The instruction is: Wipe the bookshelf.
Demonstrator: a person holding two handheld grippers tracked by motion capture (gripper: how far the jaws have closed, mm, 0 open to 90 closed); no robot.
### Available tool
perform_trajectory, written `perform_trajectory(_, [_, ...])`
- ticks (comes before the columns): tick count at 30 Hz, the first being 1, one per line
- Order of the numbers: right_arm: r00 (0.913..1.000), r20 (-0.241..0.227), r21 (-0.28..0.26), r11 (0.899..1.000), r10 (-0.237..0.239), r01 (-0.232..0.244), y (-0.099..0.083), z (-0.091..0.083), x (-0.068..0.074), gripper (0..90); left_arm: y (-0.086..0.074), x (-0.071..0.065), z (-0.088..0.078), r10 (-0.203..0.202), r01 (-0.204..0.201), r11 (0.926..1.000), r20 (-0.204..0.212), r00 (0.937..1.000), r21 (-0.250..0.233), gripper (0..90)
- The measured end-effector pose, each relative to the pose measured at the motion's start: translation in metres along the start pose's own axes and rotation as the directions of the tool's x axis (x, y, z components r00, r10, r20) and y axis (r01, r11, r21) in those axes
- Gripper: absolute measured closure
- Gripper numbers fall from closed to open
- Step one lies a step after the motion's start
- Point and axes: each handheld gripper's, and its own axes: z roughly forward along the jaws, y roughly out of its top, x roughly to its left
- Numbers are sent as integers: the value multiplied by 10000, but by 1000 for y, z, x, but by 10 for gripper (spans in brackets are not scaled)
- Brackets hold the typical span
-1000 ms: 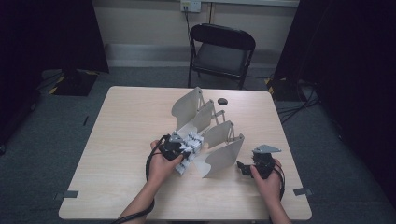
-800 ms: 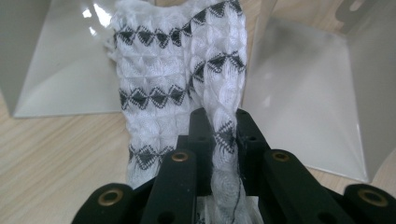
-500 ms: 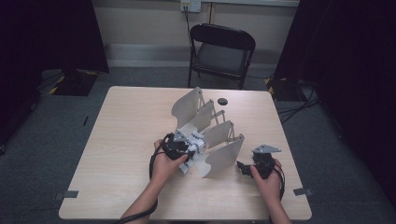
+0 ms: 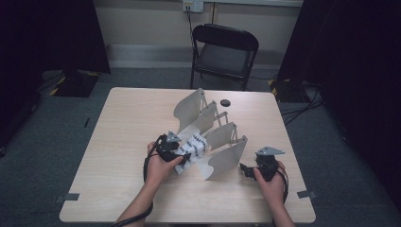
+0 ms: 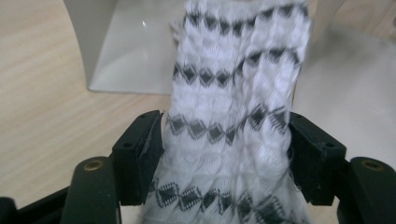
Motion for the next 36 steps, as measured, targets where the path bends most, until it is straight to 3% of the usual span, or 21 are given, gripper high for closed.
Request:
perform_trajectory(2, [10000,5,-3,10000,11,-11,0,0,0,142,-4,0,3,-116,116,9999,39,9999,10,365])
perform_trajectory(3, [10000,0,0,10000,1,-1,0,0,0,142,-3,2,3,144,-144,9999,-44,9999,41,371])
perform_trajectory(4, [10000,5,-5,10000,9,-9,0,0,0,142,-3,2,2,76,-76,9999,104,9999,80,417])
perform_trajectory(5, [10000,0,1,10000,0,0,0,0,0,141,-2,1,1,-14,11,9999,278,9996,117,524])
perform_trajectory(7, [10000,5,-2,10000,-2,2,0,0,0,142,1,1,0,166,-175,9995,359,9992,270,674])
perform_trajectory(10, [10000,-2,0,10000,-1,1,0,0,0,141,5,-3,-3,266,-278,9988,306,9992,407,746])
perform_trajectory(13, [10000,6,-3,10000,10,-10,0,0,0,141,13,-8,-5,605,-624,9976,624,9962,289,756])
perform_trajectory(17, [10000,4,-2,10000,10,-10,0,0,0,142,32,-12,-15,611,-600,9981,802,9949,-164,758])
perform_trajectory(26, [10000,-4,2,10000,3,-3,0,0,0,141,72,-13,-38,663,-579,9906,645,9957,-1240,759])
perform_trajectory(33, [10000,0,-10,10000,-20,20,0,0,0,142,89,-13,-48,293,-172,9789,564,9980,-2035,760])
perform_trajectory(36, [10000,0,-10,10000,-20,20,0,0,0,142,91,-14,-49,378,-265,9783,516,9980,-2054,760])
